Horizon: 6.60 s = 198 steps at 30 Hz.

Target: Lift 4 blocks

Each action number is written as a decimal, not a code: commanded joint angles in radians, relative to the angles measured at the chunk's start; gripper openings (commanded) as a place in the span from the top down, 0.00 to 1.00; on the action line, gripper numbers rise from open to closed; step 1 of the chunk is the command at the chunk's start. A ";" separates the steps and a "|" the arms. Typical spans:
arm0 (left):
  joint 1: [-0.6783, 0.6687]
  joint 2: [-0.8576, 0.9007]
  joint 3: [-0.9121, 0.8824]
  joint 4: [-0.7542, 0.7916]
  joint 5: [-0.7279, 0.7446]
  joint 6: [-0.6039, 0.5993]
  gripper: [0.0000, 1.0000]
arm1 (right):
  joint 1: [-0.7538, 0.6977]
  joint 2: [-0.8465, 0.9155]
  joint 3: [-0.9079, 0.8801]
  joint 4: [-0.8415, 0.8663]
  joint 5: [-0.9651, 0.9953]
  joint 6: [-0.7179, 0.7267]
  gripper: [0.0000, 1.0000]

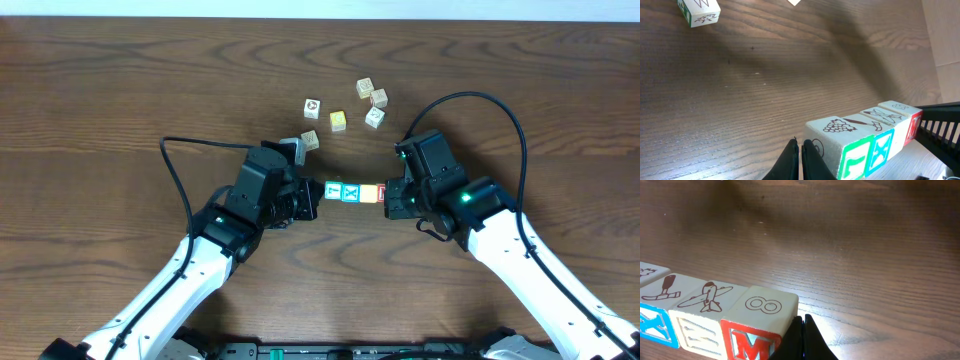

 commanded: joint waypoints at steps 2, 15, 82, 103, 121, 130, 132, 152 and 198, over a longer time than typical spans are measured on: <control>-0.048 -0.014 0.069 0.034 0.201 -0.016 0.92 | 0.075 -0.006 0.040 0.037 -0.290 -0.007 0.99; -0.048 -0.014 0.069 0.034 0.201 -0.016 0.93 | 0.074 -0.006 0.040 0.037 -0.290 -0.007 0.99; -0.048 -0.014 0.069 0.031 0.201 -0.015 0.93 | 0.075 -0.006 0.040 0.038 -0.290 -0.006 0.99; -0.048 -0.014 0.069 0.027 0.201 0.003 0.93 | 0.074 -0.006 0.040 0.038 -0.290 0.005 0.99; -0.048 -0.005 0.063 -0.025 0.167 0.022 0.93 | 0.075 0.047 0.040 0.040 -0.267 0.004 0.99; -0.048 0.039 0.061 -0.025 0.159 0.022 0.93 | 0.075 0.077 0.040 0.040 -0.260 0.004 0.99; -0.048 0.051 0.061 -0.025 0.159 0.022 0.93 | 0.075 0.090 0.040 0.040 -0.260 0.004 0.99; -0.048 0.076 0.057 -0.027 0.144 0.022 0.93 | 0.074 0.140 0.040 0.045 -0.245 0.004 0.99; -0.050 0.203 0.057 -0.025 0.118 0.030 0.93 | 0.074 0.224 0.040 0.061 -0.214 0.004 0.99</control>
